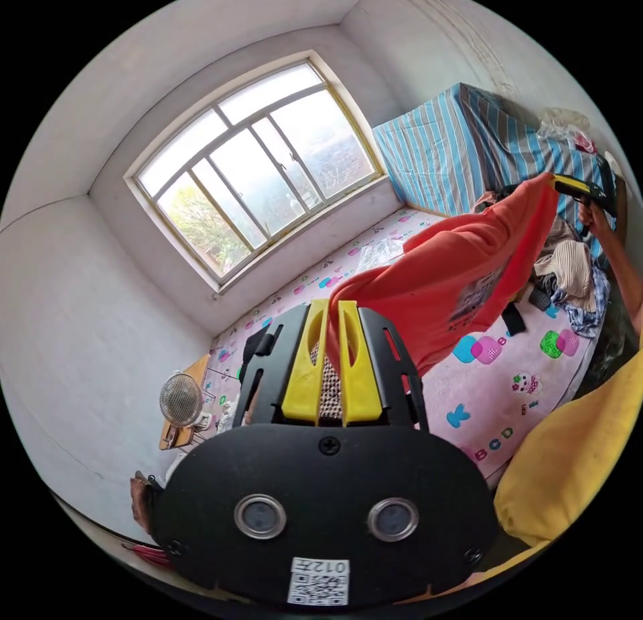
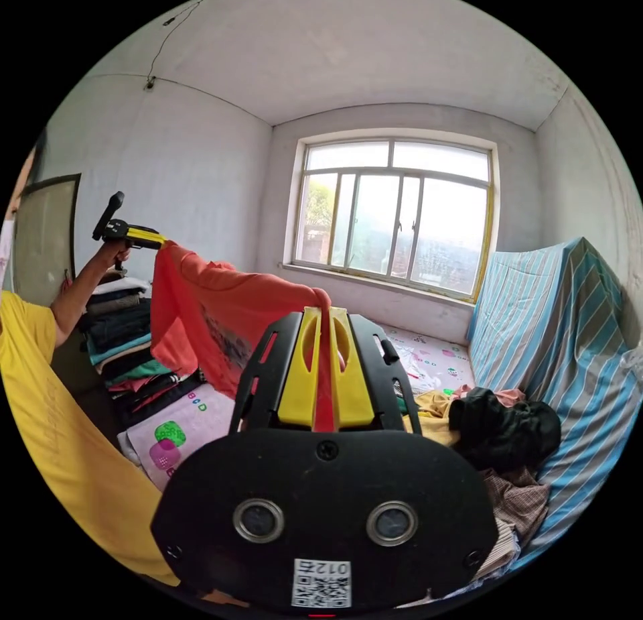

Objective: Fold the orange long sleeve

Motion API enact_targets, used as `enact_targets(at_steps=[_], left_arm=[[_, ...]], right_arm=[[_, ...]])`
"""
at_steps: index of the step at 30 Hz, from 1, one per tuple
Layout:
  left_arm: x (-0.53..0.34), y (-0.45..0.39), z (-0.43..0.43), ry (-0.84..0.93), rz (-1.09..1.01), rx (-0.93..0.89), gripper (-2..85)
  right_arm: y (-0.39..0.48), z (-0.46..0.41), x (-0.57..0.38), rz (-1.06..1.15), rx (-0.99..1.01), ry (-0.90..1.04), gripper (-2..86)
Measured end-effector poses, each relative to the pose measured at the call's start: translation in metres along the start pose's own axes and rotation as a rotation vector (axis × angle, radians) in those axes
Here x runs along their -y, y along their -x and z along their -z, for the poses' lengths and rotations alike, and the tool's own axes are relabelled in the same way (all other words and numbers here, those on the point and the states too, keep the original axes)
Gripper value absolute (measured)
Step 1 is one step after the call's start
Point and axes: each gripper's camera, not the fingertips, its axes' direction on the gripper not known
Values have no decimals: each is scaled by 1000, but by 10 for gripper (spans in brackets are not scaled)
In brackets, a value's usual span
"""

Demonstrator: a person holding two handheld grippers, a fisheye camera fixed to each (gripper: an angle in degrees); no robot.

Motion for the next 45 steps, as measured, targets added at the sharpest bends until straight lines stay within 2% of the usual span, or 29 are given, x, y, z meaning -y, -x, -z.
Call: enact_targets(at_steps=[5, 9, 12, 15, 17, 19, 20, 22, 24, 27, 29, 32, 35, 38, 41, 45], left_arm=[[-21, 9, 40, -43, -16, -17, 10], [-24, 20, 8, -13, -18, -62, 14], [-20, 22, -82, 112, -19, -126, 21], [-20, 9, -215, 276, -8, -176, 34], [-36, -7, -327, 440, 115, -193, 55], [-62, -26, -398, 598, 222, -197, 69], [-83, -41, -431, 676, 261, -211, 75], [-120, -57, -456, 708, 353, -157, 71], [-159, -68, -463, 678, 425, -154, 65], [-232, -106, -459, 651, 430, -343, 63], [-305, -158, -444, 719, 366, -449, 66], [-407, -219, -418, 844, 415, -558, 72], [-497, -269, -394, 960, 549, -669, 83], [-561, -299, -384, 1016, 684, -718, 94], [-598, -315, -381, 999, 783, -700, 98], [-614, -343, -387, 986, 773, -716, 98]], right_arm=[[22, 28, 17, 49, -12, -111, 13], [17, -6, 29, 78, -23, -82, 15], [-1, -84, 23, 69, -19, 43, 18], [-32, -193, 1, -1, -11, 212, 23], [-55, -290, -30, -51, -43, 368, 33], [-71, -360, -59, -146, -132, 559, 45], [-79, -394, -80, -183, -172, 664, 56], [-83, -420, -110, -207, -235, 714, 61], [-85, -427, -139, -224, -221, 730, 63], [-84, -419, -204, -261, -45, 807, 64], [-75, -399, -276, -320, 83, 931, 66], [-60, -358, -370, -448, 160, 1081, 70], [-56, -317, -443, -680, 186, 1130, 78], [-66, -295, -491, -903, 175, 1079, 90], [-75, -299, -516, -959, 126, 1049, 102], [-75, -317, -528, -888, 77, 1073, 101]])
